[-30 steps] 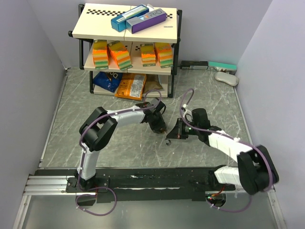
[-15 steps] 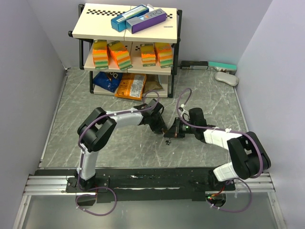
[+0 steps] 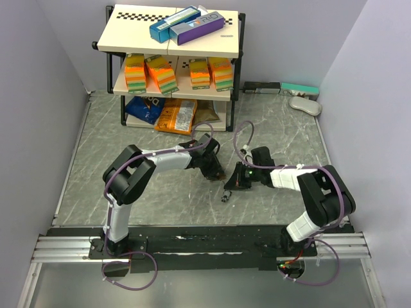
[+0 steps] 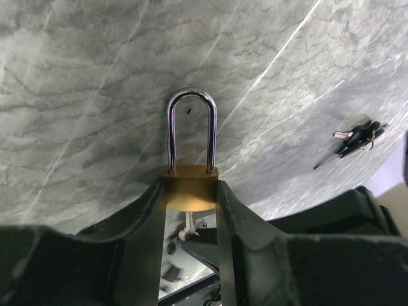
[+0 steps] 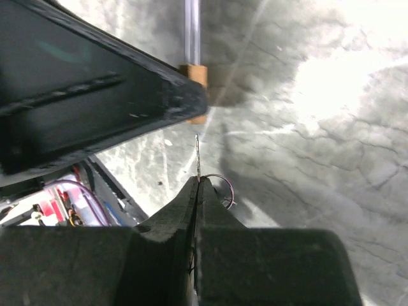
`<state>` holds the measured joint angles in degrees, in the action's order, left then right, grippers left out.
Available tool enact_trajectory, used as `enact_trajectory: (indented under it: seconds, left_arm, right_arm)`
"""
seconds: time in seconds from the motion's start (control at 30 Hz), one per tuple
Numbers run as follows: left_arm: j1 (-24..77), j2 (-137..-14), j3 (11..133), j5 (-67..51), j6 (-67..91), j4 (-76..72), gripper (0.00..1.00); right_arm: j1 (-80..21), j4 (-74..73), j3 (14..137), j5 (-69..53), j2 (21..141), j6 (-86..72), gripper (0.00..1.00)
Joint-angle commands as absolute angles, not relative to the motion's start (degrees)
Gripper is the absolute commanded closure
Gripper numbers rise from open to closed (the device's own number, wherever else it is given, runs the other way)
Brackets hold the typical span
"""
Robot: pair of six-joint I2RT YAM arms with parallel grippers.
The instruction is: Unlock with the key
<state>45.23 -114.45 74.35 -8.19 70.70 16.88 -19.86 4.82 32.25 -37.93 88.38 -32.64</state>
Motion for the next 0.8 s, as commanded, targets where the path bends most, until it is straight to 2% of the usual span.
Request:
enact_trajectory:
  seconds: [0.0, 0.77]
  left_arm:
    - [44.83, -113.90, 72.95, -5.89, 70.58, 19.51, 0.99]
    - [44.39, -114.70, 73.04, -8.53, 68.73, 17.67, 0.99]
  right_arm:
    - [-19.69, 5.18, 33.14, -37.44, 89.56, -30.59, 1.00]
    - [-17.93, 13.27, 31.55, -40.78, 90.53, -31.20, 1.00]
